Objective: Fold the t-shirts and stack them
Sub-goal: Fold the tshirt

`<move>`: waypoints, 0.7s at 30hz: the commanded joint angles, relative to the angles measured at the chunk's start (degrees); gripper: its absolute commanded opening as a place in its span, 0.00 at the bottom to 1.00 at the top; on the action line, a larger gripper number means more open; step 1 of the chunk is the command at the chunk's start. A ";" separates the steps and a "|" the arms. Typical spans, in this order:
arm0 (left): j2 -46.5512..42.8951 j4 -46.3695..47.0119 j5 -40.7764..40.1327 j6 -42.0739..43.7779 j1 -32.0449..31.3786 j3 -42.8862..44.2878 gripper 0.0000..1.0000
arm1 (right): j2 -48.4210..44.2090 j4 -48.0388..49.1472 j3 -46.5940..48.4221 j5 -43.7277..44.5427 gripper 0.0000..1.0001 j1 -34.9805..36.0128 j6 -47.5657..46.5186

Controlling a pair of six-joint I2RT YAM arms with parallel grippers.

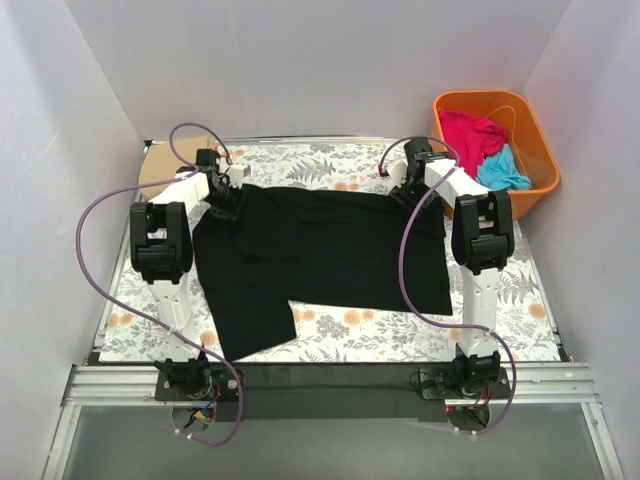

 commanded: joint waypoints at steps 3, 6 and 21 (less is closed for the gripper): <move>-1.95 -5.08 6.24 2.91 0.90 7.07 0.40 | -2.18 1.49 0.05 -5.17 0.60 0.25 0.73; -11.67 -6.05 12.39 6.42 0.90 2.69 0.49 | -12.35 -0.97 -2.75 -12.99 0.70 0.86 0.12; -36.50 2.16 2.78 14.87 -3.83 -25.60 0.48 | -33.31 -6.08 -28.43 -17.16 0.58 4.47 -2.00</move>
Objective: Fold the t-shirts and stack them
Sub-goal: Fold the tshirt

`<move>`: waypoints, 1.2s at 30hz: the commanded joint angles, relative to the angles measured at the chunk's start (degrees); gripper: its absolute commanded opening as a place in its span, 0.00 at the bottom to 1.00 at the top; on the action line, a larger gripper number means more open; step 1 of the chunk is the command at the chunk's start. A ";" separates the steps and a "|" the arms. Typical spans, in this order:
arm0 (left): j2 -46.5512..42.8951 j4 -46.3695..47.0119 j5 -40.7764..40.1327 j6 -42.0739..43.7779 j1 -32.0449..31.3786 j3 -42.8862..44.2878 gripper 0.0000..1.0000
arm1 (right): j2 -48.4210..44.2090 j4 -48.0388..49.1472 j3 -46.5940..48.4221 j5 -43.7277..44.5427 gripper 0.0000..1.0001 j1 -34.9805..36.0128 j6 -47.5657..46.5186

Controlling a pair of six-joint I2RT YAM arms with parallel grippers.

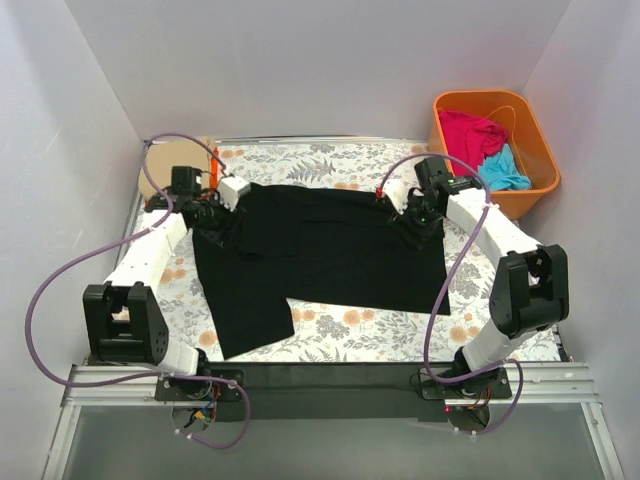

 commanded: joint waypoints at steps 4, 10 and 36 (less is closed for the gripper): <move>-0.91 14.27 -15.09 1.34 -8.50 -13.02 0.50 | 0.13 -0.65 -7.77 0.90 0.56 -0.21 -0.27; -7.92 -3.28 -3.27 12.39 -7.45 -14.00 0.48 | -7.94 -0.48 -20.32 2.49 0.55 -0.21 -7.81; -10.14 -21.87 -15.86 26.47 -34.17 -27.26 0.34 | -13.50 2.95 -32.75 8.81 0.54 2.25 -9.50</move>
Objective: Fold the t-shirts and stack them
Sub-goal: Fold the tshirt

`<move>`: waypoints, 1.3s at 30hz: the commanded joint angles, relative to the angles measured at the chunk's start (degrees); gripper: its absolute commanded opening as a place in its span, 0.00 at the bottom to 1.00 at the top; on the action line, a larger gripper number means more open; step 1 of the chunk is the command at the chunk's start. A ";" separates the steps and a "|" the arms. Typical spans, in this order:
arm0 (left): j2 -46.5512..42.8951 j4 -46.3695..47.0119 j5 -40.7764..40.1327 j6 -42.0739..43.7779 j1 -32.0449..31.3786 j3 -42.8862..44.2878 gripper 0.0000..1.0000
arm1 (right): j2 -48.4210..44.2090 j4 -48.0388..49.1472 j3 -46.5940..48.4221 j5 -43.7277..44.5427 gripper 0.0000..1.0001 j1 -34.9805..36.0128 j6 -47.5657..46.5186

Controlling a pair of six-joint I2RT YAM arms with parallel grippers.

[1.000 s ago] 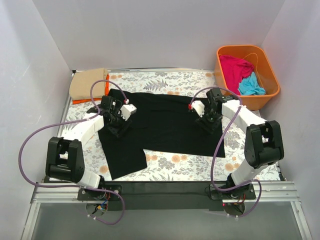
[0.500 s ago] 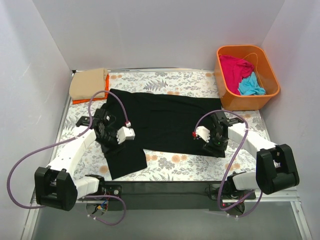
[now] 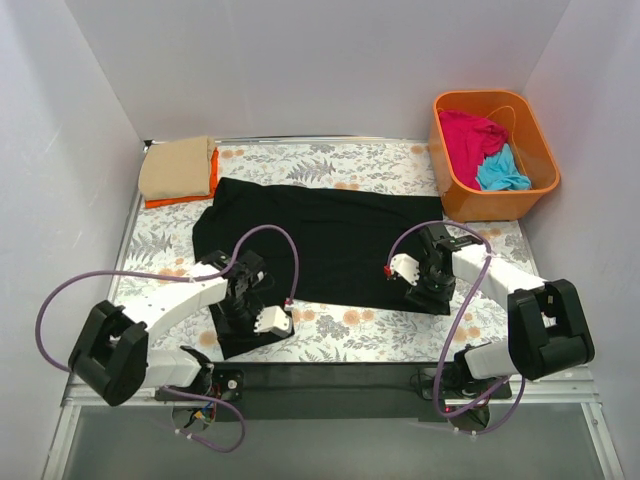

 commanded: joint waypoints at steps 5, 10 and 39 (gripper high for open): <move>-2.63 6.26 -12.84 -0.04 -2.48 -4.38 0.34 | 0.67 1.66 1.43 0.57 0.54 0.22 0.15; -0.62 6.96 -6.80 -4.51 4.95 7.25 0.34 | 1.20 0.52 10.31 -6.27 0.47 -2.33 3.49; -4.13 3.01 -7.22 4.09 6.40 -2.71 0.42 | -5.31 4.65 -6.73 3.82 0.51 -0.49 -7.58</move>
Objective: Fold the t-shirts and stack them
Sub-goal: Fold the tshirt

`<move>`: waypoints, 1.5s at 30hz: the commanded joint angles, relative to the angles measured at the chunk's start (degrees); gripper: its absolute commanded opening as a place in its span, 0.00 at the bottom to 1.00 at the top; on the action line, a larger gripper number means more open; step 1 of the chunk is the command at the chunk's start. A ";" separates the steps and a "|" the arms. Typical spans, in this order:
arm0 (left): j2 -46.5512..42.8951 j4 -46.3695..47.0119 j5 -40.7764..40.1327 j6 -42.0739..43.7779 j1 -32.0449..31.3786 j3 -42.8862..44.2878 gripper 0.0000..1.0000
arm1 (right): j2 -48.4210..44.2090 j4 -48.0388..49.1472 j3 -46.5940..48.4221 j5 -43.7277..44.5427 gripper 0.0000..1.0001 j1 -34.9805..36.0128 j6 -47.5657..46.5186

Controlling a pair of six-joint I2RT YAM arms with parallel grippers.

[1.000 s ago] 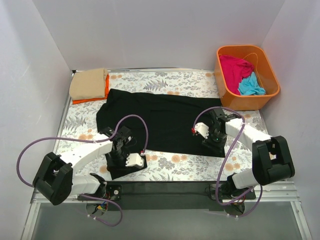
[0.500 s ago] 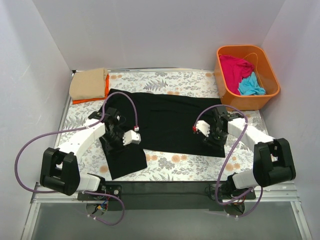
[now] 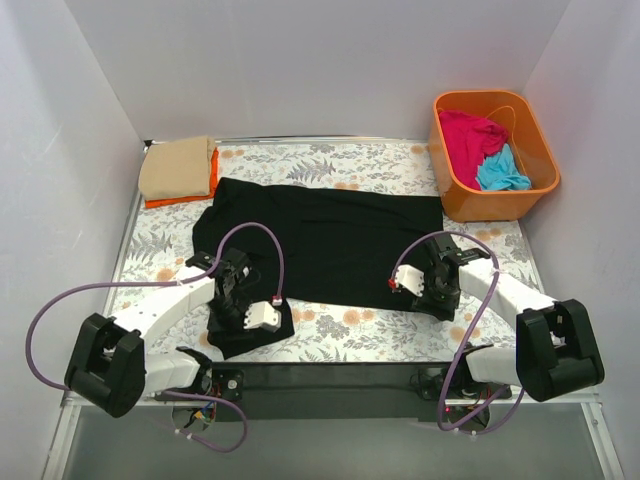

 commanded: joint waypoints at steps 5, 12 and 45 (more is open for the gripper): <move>-1.99 2.77 -3.49 1.86 -2.71 -2.97 0.45 | 2.63 7.22 -3.57 5.69 0.38 0.69 -0.69; -2.33 7.25 -7.53 1.51 -8.78 -8.94 0.57 | 4.75 7.23 -1.74 6.14 0.01 0.87 1.51; -8.13 11.05 -11.05 -21.96 -15.12 -0.09 0.00 | -3.24 2.57 6.09 1.22 0.01 0.00 2.66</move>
